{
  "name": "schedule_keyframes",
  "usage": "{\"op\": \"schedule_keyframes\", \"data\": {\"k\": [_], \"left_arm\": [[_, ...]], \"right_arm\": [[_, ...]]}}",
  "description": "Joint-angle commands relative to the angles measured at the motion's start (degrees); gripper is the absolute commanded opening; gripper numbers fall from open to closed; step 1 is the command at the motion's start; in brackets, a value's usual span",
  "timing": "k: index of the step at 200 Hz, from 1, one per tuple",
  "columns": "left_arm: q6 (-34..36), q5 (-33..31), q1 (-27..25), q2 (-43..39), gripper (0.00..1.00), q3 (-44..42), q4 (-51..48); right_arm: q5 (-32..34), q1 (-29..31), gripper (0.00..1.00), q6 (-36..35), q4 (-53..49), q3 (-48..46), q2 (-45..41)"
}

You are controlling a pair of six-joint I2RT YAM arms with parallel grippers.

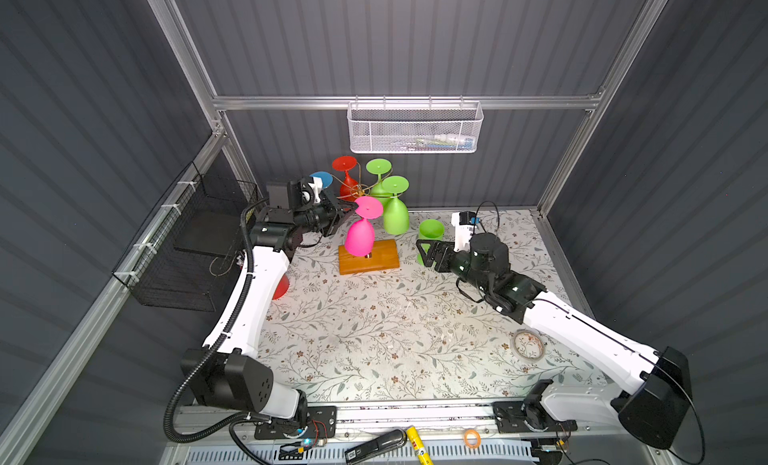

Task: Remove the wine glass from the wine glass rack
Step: 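Close the left gripper on the pink glass foot, then lift the pink glass off the rack arm with the left gripper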

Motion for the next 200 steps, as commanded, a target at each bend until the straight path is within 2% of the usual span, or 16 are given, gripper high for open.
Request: {"op": "schedule_keyframes", "data": {"k": [1, 62, 151, 200], "left_arm": [[-0.2, 1.7, 0.9, -1.7, 0.0, -0.1, 0.7], [0.3, 1.7, 1.6, 0.8, 0.0, 2.3, 1.1], [-2.2, 3.5, 1.6, 5.3, 0.0, 4.0, 7.5], [-2.4, 4.0, 0.0, 6.3, 0.0, 5.1, 8.8]], "right_arm": [[0.5, 0.2, 0.83, -1.0, -0.1, 0.7, 0.0], [0.6, 0.2, 0.83, -1.1, -0.3, 0.9, 0.3], [1.3, 0.2, 0.83, -1.5, -0.4, 0.2, -0.6], [1.4, 0.2, 0.83, -1.3, -0.5, 0.1, -0.9]]}}
